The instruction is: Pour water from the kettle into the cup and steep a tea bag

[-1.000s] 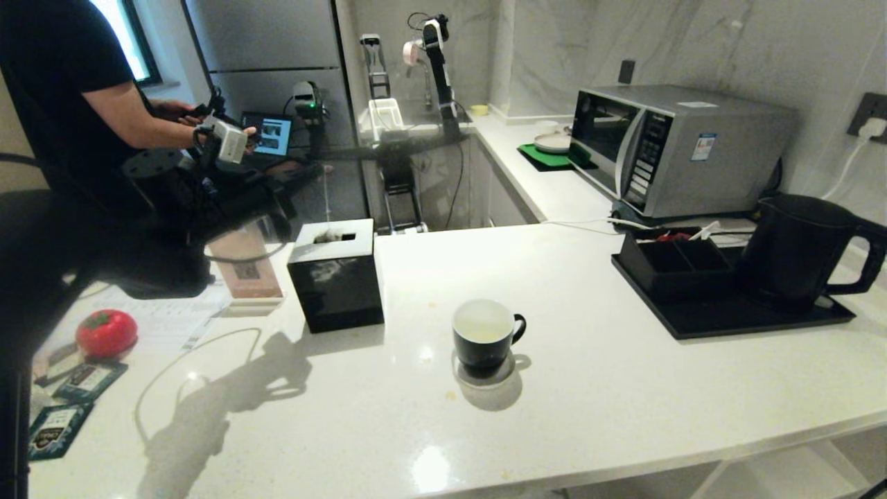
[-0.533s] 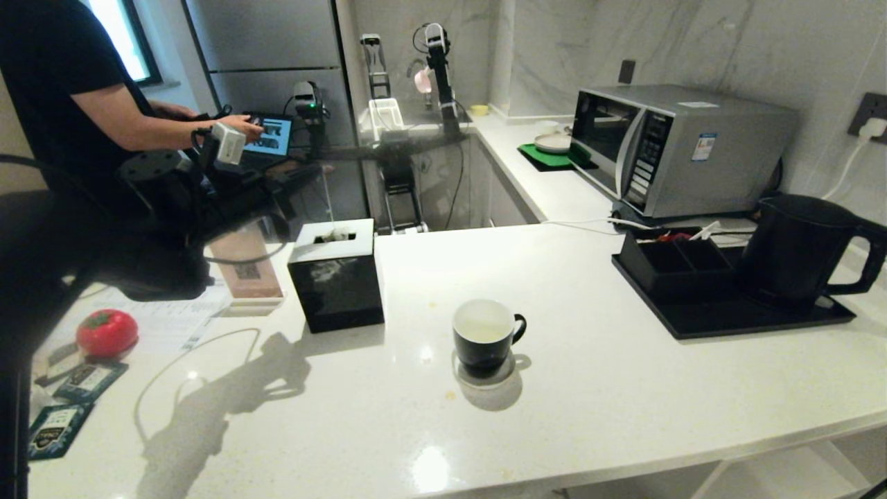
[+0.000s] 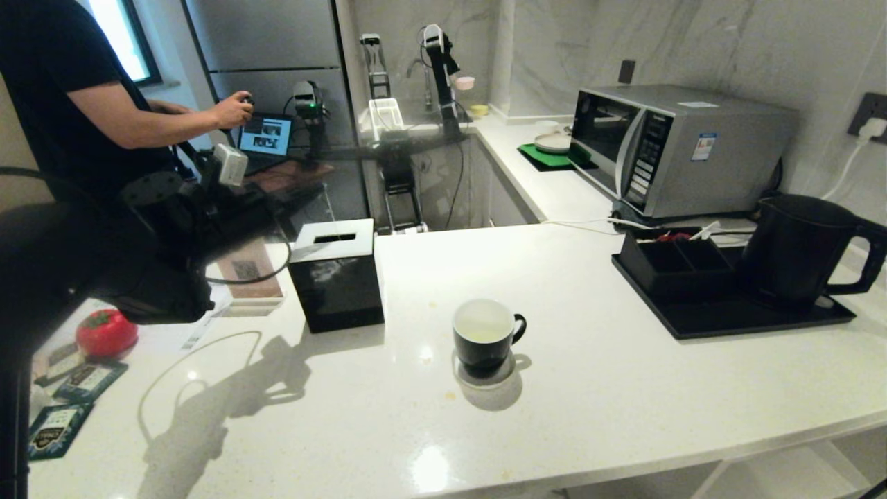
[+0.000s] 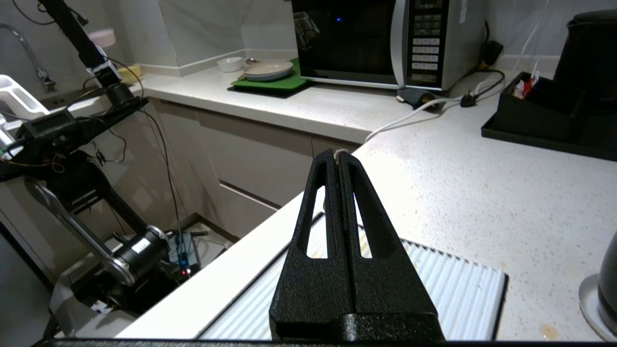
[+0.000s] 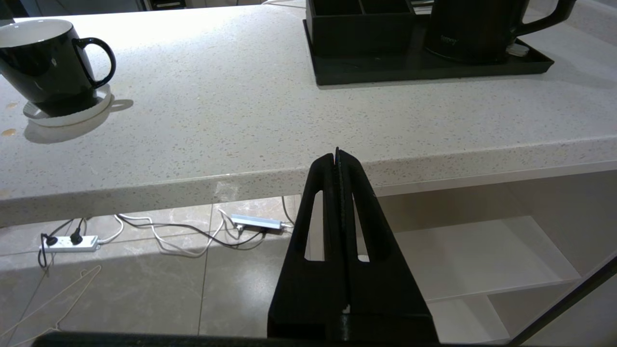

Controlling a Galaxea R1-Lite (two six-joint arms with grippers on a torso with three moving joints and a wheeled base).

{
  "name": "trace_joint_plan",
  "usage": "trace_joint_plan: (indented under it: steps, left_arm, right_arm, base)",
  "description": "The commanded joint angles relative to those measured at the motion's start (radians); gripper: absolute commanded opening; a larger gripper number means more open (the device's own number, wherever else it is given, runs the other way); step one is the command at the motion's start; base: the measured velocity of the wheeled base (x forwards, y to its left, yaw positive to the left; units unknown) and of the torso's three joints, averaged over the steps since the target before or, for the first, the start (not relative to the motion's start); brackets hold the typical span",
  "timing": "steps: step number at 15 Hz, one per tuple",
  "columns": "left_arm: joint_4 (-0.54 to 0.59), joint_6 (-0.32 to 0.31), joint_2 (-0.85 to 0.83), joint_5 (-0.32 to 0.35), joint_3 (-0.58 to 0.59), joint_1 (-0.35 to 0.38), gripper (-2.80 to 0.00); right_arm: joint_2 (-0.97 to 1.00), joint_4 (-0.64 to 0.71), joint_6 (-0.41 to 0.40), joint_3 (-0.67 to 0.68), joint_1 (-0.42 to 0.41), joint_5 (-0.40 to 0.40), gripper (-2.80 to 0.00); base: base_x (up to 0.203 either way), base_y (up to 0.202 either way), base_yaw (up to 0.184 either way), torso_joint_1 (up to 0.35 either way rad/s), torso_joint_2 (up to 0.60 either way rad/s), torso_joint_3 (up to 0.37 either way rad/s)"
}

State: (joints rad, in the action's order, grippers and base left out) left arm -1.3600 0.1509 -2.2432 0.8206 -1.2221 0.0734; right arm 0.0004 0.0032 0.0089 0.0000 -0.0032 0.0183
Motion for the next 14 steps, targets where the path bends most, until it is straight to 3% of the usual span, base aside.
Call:
trace_joint_plan:
  steps: [1, 7, 13, 14]
  left_arm:
    - [-0.034, 0.001, -0.001, 0.003, 0.045, 0.002, -2.8]
    - [-0.097, -0.004, -0.003, 0.002, 0.158, 0.005, -2.8]
    - [-0.1, -0.03, 0.004, 0.002, 0.181, 0.006, -2.8]
    - [-0.1, -0.03, 0.004, 0.002, 0.181, 0.006, -2.02]
  right_arm:
    - [0.0, 0.0, 0.0, 0.0, 0.0, 0.0, -2.8]
    - [0.0, 0.0, 0.0, 0.0, 0.0, 0.0, -2.8]
    - [0.0, 0.0, 0.0, 0.0, 0.0, 0.0, -2.8]
    - [0.0, 0.0, 0.0, 0.0, 0.0, 0.0, -2.8]
  base:
    - [0.0, 0.0, 0.0, 0.0, 0.0, 0.0]
    - [0.0, 0.0, 0.0, 0.0, 0.0, 0.0]
    - [0.0, 0.0, 0.0, 0.0, 0.0, 0.0]
    - [0.0, 0.0, 0.0, 0.0, 0.0, 0.0]
